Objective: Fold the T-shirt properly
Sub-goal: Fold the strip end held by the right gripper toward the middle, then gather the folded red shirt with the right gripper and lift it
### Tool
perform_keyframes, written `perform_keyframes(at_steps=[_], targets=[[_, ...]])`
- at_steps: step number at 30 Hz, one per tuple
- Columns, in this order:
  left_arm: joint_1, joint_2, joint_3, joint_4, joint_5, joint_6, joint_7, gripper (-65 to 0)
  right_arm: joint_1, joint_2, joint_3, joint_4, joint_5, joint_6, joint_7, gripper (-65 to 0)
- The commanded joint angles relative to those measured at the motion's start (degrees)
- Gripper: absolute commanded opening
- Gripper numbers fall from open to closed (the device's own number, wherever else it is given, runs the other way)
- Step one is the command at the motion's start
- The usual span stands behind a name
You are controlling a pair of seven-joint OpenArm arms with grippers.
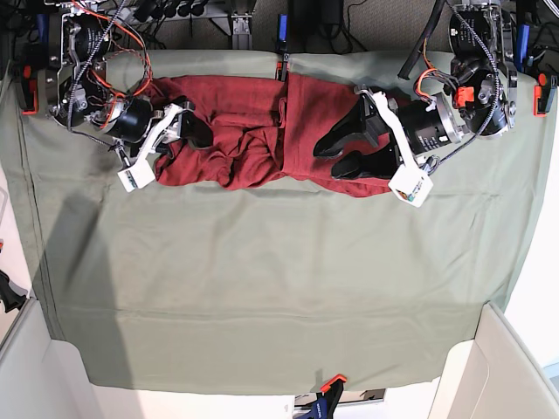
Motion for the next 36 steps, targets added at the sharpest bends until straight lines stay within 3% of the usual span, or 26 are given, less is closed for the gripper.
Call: perform_keyframes(at_steps=[1, 5, 11, 15, 23, 31, 33, 36], targets=[[-0.61, -0.52, -0.37, 0.81, -1.4, -0.32, -0.98, -31.9, 0.44, 0.04, -0.11, 0.7, 0.68, 0.42, 0.28, -47.5], [-0.63, -0.52, -0.57, 0.81, -1.42, -0.32, -1.03, -31.9, 0.46, 0.02, -0.09, 0.7, 0.39, 1.22, 0.72, -65.0], [-0.66, -0.52, -5.51, 0.81, -2.84, -0.32, -1.03, -31.9, 0.76, 0.26, -0.02, 0.72, -4.11, 1.66, 1.55, -65.0], [-0.61, -0.55, -10.97, 0.81, -4.31, -0.32, -0.98, -31.9, 1.64, 2.54, 2.12, 0.74, -4.46, 1.51, 2.45, -65.0], [0.13, -0.68, -13.49, 0.81, -4.44, -0.32, -0.55, -31.9, 2.82, 11.45, 11.72, 0.74, -1.62, 1.51, 1.95, -65.0], [1.16, -0.7, -13.49, 0.81, -4.44, -0.32, -0.57, -31.9, 2.84, 19.17, 16.48, 0.74, -0.2, 1.44, 1.95, -65.0], [1.29, -0.7, -13.49, 0.81, -4.39, -0.32, -0.52, -31.9, 2.84, 19.76, 16.59, 1.31, 1.62, 1.46, 0.7, -65.0], [2.05, -0.72, -13.49, 0.81, -4.33, -0.32, -0.37, -31.9, 2.82, 18.21, 16.52, 4.5, 4.55, 1.51, -1.77, -65.0]])
